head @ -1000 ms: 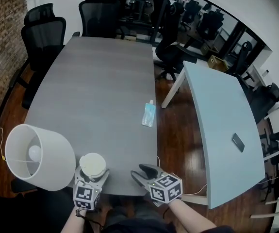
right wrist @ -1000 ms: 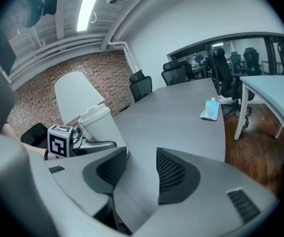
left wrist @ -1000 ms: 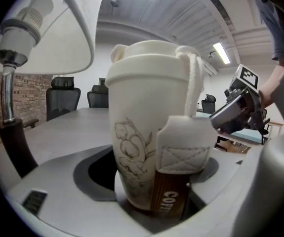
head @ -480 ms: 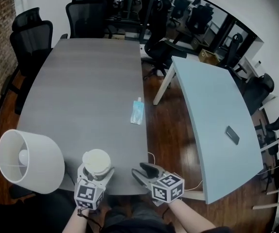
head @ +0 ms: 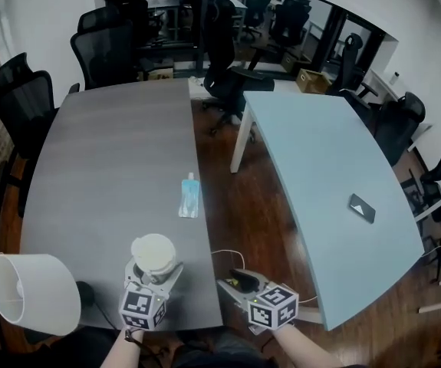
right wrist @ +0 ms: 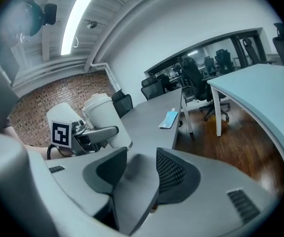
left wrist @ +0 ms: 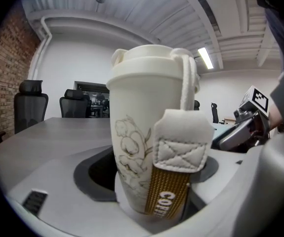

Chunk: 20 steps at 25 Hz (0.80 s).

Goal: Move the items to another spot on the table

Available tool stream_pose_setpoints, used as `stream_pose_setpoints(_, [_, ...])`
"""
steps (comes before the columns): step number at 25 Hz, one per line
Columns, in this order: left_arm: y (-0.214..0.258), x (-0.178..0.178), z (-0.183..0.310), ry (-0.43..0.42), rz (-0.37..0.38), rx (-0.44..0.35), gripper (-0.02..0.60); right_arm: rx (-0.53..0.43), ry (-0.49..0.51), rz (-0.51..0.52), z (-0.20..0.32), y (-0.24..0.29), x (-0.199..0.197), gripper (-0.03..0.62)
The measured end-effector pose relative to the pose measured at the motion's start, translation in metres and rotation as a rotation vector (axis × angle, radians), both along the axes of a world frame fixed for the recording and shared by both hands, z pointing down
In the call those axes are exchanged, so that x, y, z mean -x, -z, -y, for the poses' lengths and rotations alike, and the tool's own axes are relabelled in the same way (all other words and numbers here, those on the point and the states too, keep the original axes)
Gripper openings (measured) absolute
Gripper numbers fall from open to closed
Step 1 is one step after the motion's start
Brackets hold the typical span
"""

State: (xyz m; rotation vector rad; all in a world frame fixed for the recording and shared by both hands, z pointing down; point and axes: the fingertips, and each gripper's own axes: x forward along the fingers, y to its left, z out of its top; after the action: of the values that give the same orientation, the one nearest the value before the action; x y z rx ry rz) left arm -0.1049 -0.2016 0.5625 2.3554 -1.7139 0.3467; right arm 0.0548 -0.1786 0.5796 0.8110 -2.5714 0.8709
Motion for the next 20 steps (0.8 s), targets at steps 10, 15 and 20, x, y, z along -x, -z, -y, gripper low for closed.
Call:
stream_pose_setpoints(10, [0.029, 0.018, 0.099, 0.153, 0.077, -0.032, 0.399, -0.027, 0.139, 0.061, 0.086, 0.013, 0.0, 0.172])
stream_pose_setpoints(15, [0.044, 0.043, 0.151, 0.196, 0.057, -0.065, 0.4, -0.024, 0.126, 0.074, 0.119, 0.018, 0.005, 0.172])
stream_pose_setpoints(20, [0.037, 0.059, 0.207, 0.163, 0.047, -0.074, 0.4, 0.004, 0.11, 0.05, 0.136, 0.009, 0.017, 0.171])
